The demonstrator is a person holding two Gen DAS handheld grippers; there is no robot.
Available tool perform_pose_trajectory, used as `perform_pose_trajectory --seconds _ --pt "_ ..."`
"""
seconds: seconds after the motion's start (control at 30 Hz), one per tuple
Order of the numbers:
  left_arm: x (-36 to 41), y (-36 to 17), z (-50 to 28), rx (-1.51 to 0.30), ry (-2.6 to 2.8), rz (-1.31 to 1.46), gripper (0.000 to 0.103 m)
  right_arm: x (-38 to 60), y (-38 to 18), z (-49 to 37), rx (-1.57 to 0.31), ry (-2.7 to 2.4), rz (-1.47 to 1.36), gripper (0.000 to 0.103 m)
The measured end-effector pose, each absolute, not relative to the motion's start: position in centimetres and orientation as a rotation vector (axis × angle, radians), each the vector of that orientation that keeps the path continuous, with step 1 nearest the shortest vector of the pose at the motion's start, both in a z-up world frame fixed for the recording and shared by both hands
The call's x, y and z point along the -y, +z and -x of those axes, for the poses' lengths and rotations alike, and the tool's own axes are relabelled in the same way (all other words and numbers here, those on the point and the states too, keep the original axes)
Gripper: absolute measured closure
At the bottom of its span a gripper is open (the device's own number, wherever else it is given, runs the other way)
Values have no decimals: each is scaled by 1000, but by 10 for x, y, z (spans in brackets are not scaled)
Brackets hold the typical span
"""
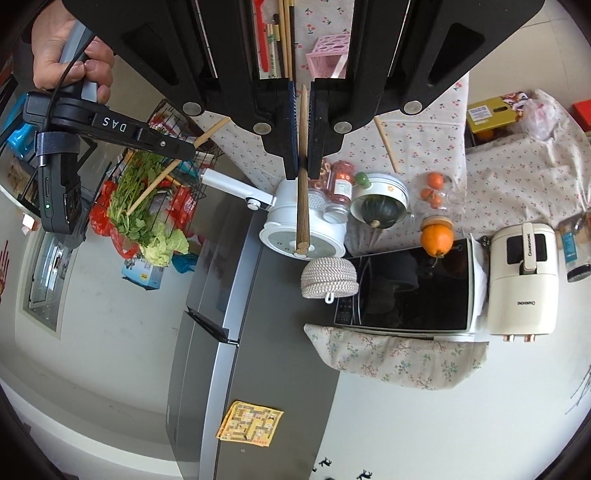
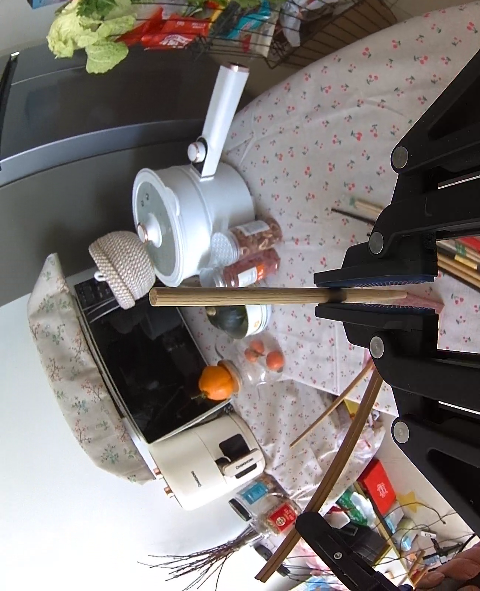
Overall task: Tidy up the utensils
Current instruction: 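Carry both chopsticks to the pink basket while the left tool releases its pair inside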
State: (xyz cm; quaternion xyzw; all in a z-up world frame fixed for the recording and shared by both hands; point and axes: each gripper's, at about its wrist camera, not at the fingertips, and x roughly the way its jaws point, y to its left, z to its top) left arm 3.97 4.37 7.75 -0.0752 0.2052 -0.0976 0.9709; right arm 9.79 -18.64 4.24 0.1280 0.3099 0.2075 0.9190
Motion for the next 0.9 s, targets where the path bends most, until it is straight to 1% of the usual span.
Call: perform_pose_trajectory --seconds 0.2,0.4,0.6,0.9 --pt "-52 59 -58 -472 -145 115 99 170 42 -101 -628 469 -284 98" --pt "-60 28 -83 -586 -118 94 99 155 37 -109 -640 510 -306 98" --pt "-71 6 -101 -663 -109 124 99 133 23 -119 -696 530 -276 98" --pt "-84 -17 -120 -733 -113 186 99 110 -6 -135 -814 511 -210 98"
